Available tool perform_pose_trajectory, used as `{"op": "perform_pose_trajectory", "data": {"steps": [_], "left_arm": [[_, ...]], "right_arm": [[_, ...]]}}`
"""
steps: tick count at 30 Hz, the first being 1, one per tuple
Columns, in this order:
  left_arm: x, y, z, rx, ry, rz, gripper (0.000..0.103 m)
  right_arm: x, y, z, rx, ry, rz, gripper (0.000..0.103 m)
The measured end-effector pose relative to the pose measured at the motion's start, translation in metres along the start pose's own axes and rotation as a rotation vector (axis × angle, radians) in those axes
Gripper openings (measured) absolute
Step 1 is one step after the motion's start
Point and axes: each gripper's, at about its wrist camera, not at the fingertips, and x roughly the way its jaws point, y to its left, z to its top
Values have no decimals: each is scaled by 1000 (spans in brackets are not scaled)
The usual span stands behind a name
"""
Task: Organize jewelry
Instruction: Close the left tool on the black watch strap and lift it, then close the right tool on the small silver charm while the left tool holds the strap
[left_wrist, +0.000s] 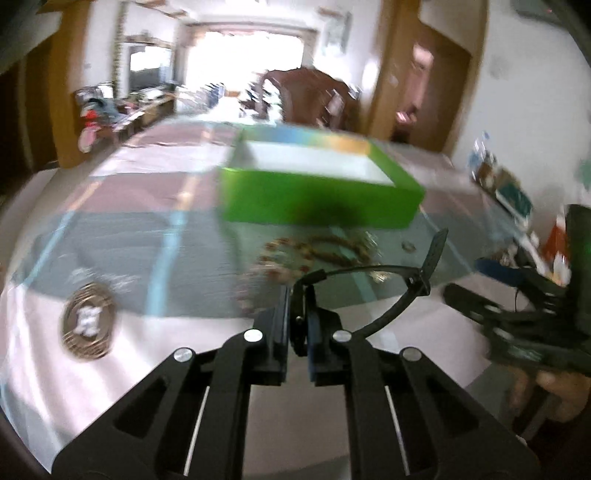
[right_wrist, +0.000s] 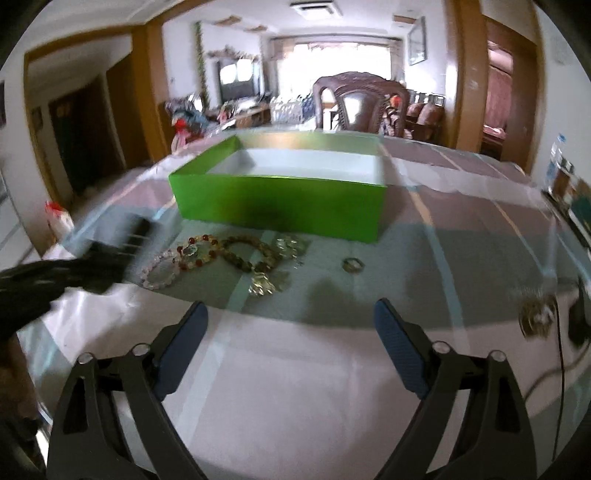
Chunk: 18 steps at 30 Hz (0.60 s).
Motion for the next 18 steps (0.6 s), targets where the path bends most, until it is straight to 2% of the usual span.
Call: {"op": "perform_pose_trajectory", "data": {"steps": [4,8,10,12,15,18], "left_arm": [[-29,24,-8,-33,-45,84,8],[-43,41,-16,-61,-46,98,8],[-45,45,-18,-72,-46,99,8],[-47,47,-18,-79,-48,97,8],[-49,47,-16,-73,-52,89,8],[-50,45,-15,-62,-56,76,8]], "right_arm": [[44,12,19,-51,97,-16,66],[74,19,25,-72,169,-35,54],[86,21,25,-82,212,-49,41],[88,20,23,-67,218,-25,22],[78,17,20,-52,203,-6,22],[42,14,13,-28,120,23,22]]}}
